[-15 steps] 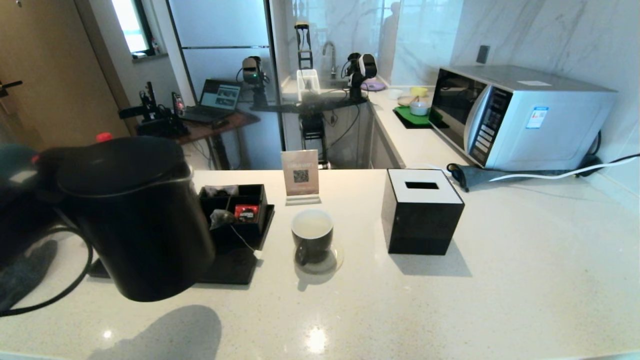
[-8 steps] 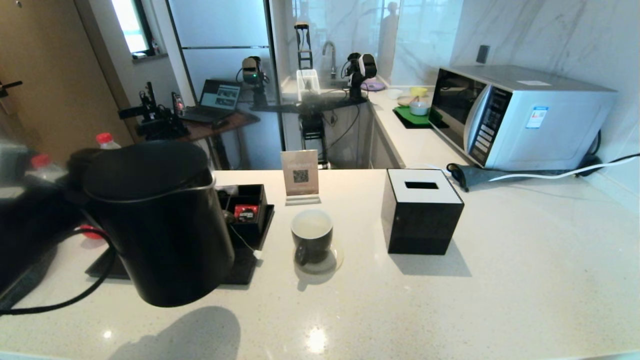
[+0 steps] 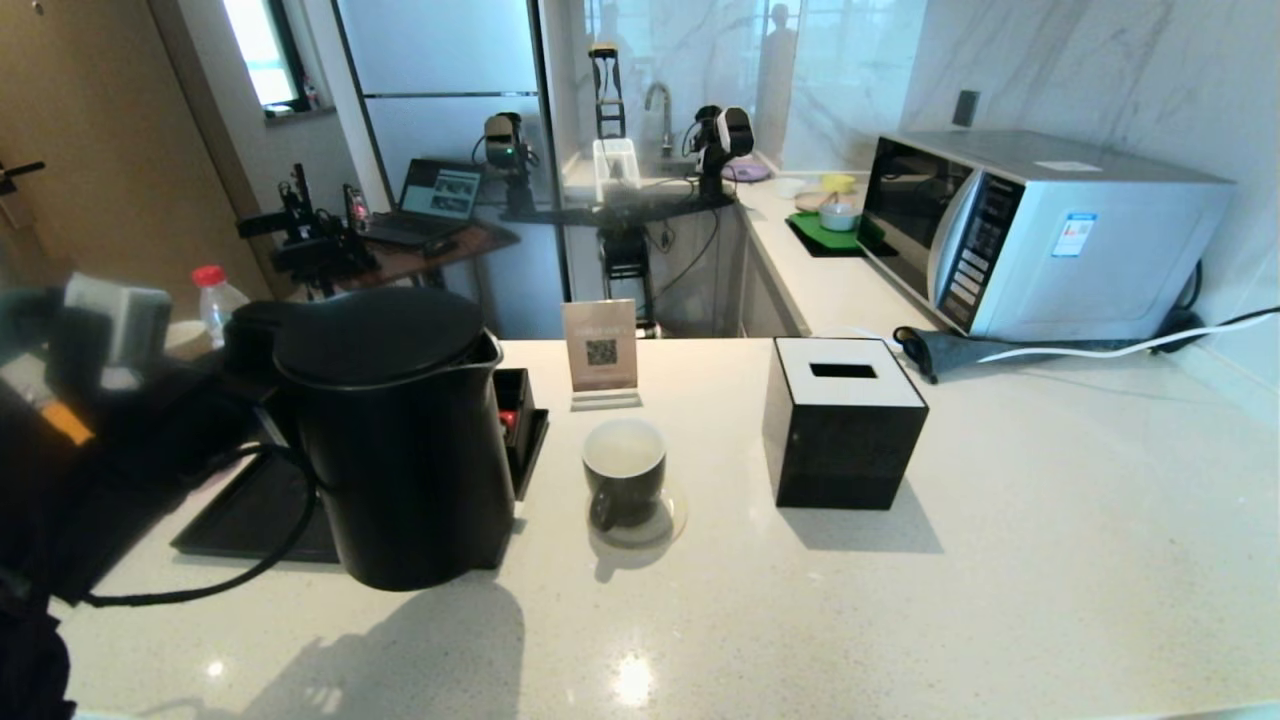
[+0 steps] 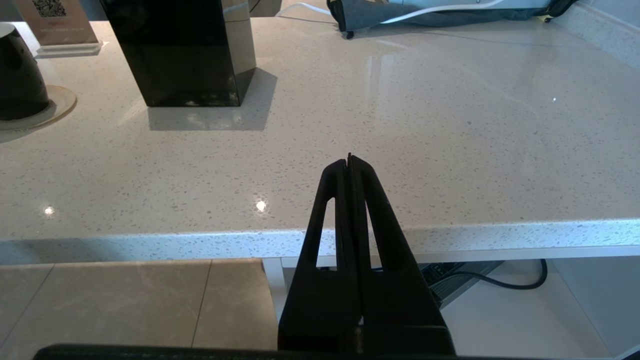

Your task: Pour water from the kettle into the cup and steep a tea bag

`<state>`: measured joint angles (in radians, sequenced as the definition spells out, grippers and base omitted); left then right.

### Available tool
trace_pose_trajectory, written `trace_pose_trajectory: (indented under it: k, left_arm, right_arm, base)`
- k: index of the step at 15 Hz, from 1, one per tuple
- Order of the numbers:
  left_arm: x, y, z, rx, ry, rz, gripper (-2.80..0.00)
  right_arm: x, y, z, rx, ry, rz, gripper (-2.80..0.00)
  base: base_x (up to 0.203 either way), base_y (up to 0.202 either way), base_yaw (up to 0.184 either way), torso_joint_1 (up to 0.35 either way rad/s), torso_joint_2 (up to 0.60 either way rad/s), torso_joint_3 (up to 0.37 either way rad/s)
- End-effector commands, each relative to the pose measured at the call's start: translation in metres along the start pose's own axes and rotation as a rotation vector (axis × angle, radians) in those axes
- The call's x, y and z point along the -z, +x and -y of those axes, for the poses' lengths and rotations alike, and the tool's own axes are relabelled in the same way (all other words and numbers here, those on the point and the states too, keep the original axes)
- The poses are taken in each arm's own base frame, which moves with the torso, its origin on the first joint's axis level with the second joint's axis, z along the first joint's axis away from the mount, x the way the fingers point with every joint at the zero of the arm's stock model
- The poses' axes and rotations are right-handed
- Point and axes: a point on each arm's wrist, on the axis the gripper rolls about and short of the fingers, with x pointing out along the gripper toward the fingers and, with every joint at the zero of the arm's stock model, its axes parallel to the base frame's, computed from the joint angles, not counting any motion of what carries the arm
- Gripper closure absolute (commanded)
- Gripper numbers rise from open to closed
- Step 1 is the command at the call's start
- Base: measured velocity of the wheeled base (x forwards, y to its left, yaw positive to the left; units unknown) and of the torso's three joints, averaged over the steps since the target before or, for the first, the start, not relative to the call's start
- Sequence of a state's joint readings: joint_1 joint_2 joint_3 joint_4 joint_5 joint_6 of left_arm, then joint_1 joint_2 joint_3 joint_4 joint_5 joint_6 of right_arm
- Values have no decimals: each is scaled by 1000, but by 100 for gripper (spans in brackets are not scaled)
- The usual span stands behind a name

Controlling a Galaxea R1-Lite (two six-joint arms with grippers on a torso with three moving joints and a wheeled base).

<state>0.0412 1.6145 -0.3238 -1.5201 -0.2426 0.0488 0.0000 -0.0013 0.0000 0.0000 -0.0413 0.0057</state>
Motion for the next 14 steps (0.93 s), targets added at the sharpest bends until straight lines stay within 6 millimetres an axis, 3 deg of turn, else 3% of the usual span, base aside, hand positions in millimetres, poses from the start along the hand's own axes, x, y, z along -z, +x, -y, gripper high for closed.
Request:
trace_pose_trajectory:
  k: [1,6,14]
  left_arm:
    - [0,9,2,-4,27,-3,0]
    - [-6,21,16,-30,63,-44,0]
    - [-16,15,29,-51,114,-136,0]
  right_arm:
    - [0,0,0,0,0,-1,0]
    - [0,0,0,0,0,-1,0]
    - [0,0,0,0,0,-1,0]
  base:
    - [0,0,0,0,0,0]
    - [0,0,0,0,0,0]
    - [0,0,0,0,0,0]
